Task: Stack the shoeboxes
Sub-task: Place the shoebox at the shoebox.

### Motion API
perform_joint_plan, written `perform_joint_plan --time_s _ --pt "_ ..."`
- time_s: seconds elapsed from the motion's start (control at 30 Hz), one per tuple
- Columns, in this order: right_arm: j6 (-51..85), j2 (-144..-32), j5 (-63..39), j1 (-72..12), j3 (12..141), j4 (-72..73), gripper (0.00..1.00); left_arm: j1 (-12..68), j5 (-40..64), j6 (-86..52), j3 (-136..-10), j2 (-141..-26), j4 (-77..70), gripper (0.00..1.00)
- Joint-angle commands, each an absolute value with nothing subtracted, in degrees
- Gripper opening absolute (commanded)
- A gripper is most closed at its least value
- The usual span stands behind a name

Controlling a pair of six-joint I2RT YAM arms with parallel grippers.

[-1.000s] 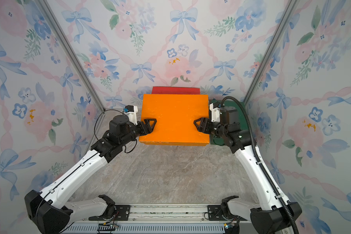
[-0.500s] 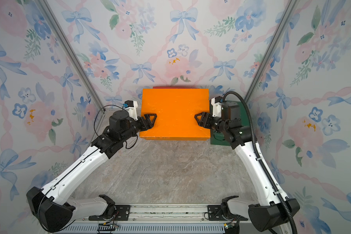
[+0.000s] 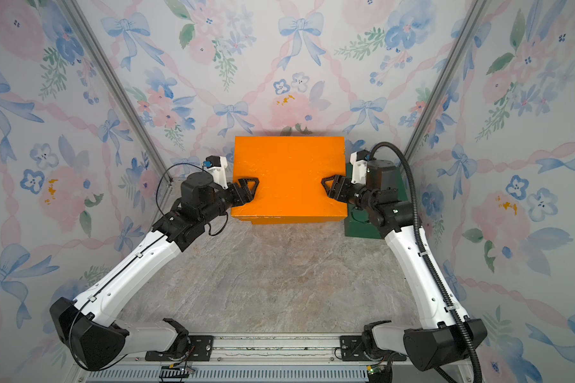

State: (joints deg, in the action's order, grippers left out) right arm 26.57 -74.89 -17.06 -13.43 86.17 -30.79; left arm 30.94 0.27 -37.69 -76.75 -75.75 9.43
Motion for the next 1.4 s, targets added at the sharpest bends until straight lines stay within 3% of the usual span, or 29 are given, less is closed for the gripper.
perform_joint_plan --time_s 0.0,1.37 --pt "28.16 -77.31 -30.96 -16.88 88.25 -28.50 0.70 34.40 18.63 -37.21 -81.07 -77.14 -0.48 0.78" --pt "33.35 -90.82 -33.51 -13.83 102.12 -22.39 0.68 28.77 21.86 -36.87 -97.76 -91.69 0.42 0.76"
